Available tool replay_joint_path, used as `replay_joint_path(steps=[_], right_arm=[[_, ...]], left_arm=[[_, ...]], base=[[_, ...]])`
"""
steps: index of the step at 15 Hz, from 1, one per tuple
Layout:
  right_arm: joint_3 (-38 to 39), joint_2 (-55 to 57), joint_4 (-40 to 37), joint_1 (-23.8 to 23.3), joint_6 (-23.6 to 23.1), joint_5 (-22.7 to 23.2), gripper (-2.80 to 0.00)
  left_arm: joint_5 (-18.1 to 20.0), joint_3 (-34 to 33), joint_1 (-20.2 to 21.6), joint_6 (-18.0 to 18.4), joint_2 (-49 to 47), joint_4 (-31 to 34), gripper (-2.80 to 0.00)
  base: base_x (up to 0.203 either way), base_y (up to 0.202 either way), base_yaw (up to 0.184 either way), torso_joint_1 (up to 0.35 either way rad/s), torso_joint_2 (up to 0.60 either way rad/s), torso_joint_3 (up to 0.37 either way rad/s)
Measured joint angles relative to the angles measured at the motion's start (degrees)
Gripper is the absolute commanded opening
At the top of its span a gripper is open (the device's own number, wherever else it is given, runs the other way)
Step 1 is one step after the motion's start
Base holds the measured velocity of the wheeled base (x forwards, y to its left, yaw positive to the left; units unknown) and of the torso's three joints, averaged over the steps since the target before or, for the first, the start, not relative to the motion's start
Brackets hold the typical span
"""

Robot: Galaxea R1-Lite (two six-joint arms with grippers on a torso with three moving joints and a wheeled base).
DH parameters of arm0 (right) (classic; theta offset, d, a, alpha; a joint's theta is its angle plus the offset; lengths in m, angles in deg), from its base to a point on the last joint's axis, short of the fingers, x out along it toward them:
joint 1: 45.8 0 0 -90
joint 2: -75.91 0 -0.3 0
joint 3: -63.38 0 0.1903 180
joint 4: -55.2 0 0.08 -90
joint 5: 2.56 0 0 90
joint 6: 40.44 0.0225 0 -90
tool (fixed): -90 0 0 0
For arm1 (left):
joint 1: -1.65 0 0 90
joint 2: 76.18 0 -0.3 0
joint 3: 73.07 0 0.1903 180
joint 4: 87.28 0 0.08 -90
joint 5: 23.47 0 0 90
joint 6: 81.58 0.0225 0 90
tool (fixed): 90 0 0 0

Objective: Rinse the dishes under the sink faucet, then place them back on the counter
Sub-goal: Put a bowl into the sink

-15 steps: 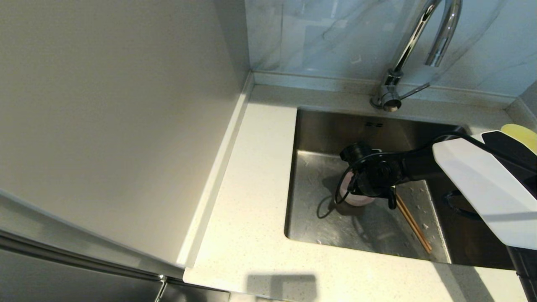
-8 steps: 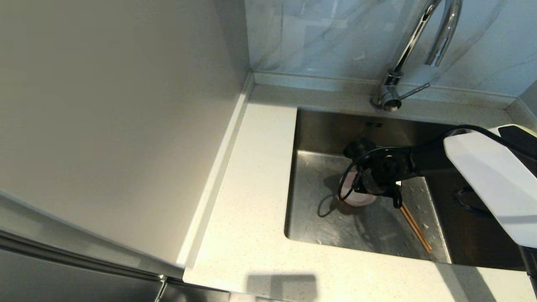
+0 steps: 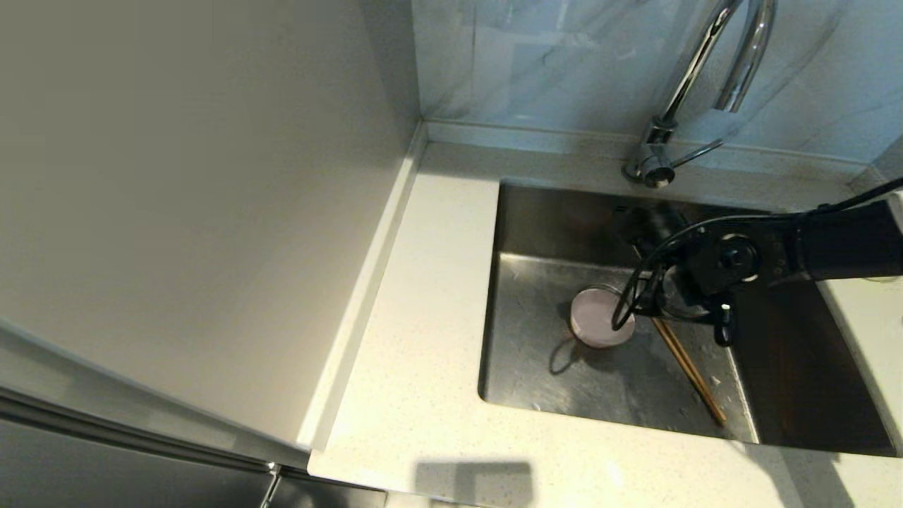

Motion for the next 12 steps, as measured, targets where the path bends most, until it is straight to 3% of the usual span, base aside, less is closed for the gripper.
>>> replay_joint_path(steps=[4,6,8,12], right_arm=[[7.88,-10.58,-0.09,-0.81,-0.7,0.54,-2.8],[9.7,-15.83,-0.41,-3.4,-2.47,2.01,-2.8],[10.69,-21.27,-2.9,-8.38,-4.58,6.15,-2.8],[9.86,-27.88,-6.35,-19.84,-12.97,19.17,-2.8]], left_arm=[[0.02,0.0,0.0,-0.01,0.0,0.0,-2.8],[0.0,0.0,0.0,0.04,0.0,-0.05,-2.8],[0.02,0.0,0.0,0.02,0.0,-0.02,-2.8],[0.02,0.0,0.0,-0.01,0.0,0.0,-2.8]], base=[[0.0,0.0,0.0,0.0,0.0,0.0],[0.0,0.0,0.0,0.0,0.0,0.0],[0.0,0.0,0.0,0.0,0.0,0.0],[0.0,0.0,0.0,0.0,0.0,0.0]])
